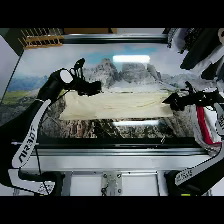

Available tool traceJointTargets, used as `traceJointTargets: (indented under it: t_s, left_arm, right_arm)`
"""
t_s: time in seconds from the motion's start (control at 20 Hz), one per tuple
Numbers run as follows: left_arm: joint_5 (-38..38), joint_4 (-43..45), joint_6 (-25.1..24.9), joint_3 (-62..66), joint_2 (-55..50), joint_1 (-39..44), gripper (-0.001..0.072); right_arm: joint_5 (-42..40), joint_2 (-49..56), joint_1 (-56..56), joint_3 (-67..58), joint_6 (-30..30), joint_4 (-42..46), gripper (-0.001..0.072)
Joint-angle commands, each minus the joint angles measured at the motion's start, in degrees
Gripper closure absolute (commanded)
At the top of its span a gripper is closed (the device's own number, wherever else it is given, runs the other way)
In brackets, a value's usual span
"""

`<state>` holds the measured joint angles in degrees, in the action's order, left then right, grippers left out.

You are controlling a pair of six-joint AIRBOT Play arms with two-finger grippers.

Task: Fold the clothes and pants, and hang the long-sleeved shirts on hangers.

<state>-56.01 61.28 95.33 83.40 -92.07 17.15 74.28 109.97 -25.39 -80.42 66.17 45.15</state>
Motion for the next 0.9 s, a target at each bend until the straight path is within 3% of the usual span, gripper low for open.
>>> traceJointTargets:
  t_s: [0.0, 0.05, 0.15, 0.2, 0.5, 0.85]
  left_arm:
    - [0.52, 0.00, 0.76, 5.49, -4.83, 3.19, 0.0701]
    - [0.50, 0.00, 0.76, 7.50, -6.60, 4.04, 0.0700]
    - [0.48, -0.02, 0.76, 10.86, -9.97, 5.57, 0.0700]
    - [0.09, 0.02, 0.76, 12.59, -11.72, 6.27, 0.0701]
    - [-3.61, 0.04, 0.74, 23.52, -23.08, 10.45, 0.0701]
    - [-7.45, 0.04, 0.76, 34.64, -33.79, 15.04, 0.0701]
  right_arm:
    - [-0.24, 1.07, 3.15, 0.02, -0.48, -1.73, 0.0270]
    - [-0.22, 1.07, 3.50, 0.02, -0.48, -1.77, 0.0333]
    - [0.15, 1.03, 3.69, 0.00, -1.53, -1.79, 0.0605]
    - [0.63, 0.81, 3.67, -0.04, -1.53, -1.62, 0.0702]
    - [5.01, -7.80, 3.93, -5.22, 4.24, 9.49, 0.0702]
    - [14.62, -16.68, 10.34, -20.76, 12.02, 13.62, 0.0702]
